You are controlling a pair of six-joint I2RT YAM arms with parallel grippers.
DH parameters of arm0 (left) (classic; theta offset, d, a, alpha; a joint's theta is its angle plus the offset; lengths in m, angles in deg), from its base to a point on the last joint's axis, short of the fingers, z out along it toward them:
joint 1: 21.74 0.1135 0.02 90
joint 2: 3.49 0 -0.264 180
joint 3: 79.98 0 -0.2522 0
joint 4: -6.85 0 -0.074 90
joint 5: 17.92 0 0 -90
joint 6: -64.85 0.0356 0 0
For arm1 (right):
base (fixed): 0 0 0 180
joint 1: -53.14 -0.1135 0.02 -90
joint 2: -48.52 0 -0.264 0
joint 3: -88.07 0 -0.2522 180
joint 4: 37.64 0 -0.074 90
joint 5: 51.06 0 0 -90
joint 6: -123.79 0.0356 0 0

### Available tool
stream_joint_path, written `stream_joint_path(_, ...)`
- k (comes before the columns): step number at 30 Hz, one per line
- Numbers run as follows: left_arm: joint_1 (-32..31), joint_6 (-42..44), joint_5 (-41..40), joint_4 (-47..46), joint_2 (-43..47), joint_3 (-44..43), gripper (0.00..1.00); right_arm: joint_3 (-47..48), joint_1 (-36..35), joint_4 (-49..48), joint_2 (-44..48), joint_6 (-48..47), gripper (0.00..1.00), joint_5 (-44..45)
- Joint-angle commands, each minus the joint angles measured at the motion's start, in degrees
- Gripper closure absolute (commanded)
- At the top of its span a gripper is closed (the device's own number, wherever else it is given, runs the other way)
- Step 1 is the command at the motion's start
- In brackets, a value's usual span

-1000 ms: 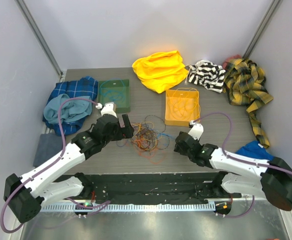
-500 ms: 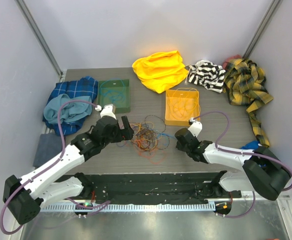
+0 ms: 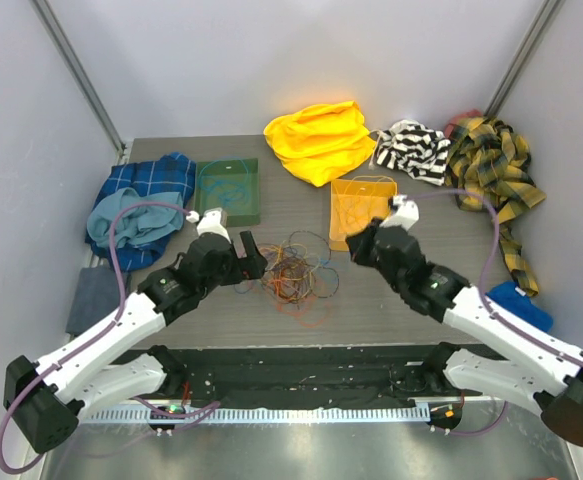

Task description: Untangle the cables

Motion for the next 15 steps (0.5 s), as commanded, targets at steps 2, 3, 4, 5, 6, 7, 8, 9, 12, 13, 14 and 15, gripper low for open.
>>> stream_joint_path(2, -0.21, 0.39, 2.13, -6.83, 1.03, -0.06, 0.0, 17.33, -0.29, 3.55, 0.74, -9.59, 0.99, -0.58)
stream_joint_path(3, -0.21, 0.48, 2.93, -7.54, 0.76, -0.15, 0.0, 18.93, -0.29, 3.55, 0.47, -9.94, 0.99, -1.28)
stream_joint_path(4, -0.21, 0.65, 3.9, -7.98, 0.06, -0.67, 0.0, 20.42, -0.29, 4.08, 0.21, -10.11, 0.99, -2.59)
stream_joint_path(5, -0.21, 1.35, 5.04, -8.77, -0.38, -1.2, 0.0, 23.4, -0.37, 4.25, -0.14, -10.55, 0.99, -3.22)
stream_joint_path(6, -0.21, 1.7, 7.14, -8.86, -0.9, -1.72, 0.0, 24.82, -0.37, 4.52, -0.84, -10.64, 0.99, -4.01)
stream_joint_path(7, -0.21, 2.06, 8.03, -9.21, -1.61, -2.25, 0.0, 27.18, -0.29, 4.17, -1.11, -10.82, 0.99, -5.49)
stream_joint_path(8, -0.21, 2.5, 8.82, -9.82, -1.7, -2.87, 0.0, 28.42, -0.29, 4.17, -1.55, -11.08, 0.99, -6.38)
stream_joint_path(9, -0.3, 3.72, 9.61, -12.53, -1.44, -2.7, 0.0, 29.48, -0.37, 4.26, -2.33, -11.17, 0.99, -6.91)
stream_joint_path(12, -0.73, 7.4, 12.43, -24.09, 1.1, 1.25, 0.0, 32.74, -0.37, 4.96, -4.09, -11.08, 0.99, -8.76)
stream_joint_path(13, -0.91, 8.29, 13.82, -28.59, 2.16, 2.65, 0.0, 33.26, -0.29, 5.13, -4.53, -10.91, 0.99, -9.19)
stream_joint_path(14, -1.43, 9.17, 13.75, -32.38, 3.38, 5.88, 0.0, 33.44, -0.29, 4.96, -4.54, -10.65, 0.99, -9.72)
stream_joint_path(15, -1.53, 10.4, 13.84, -39.12, 3.66, 7.05, 0.0, 33.45, -0.37, 4.96, -4.71, -10.21, 0.99, -9.9)
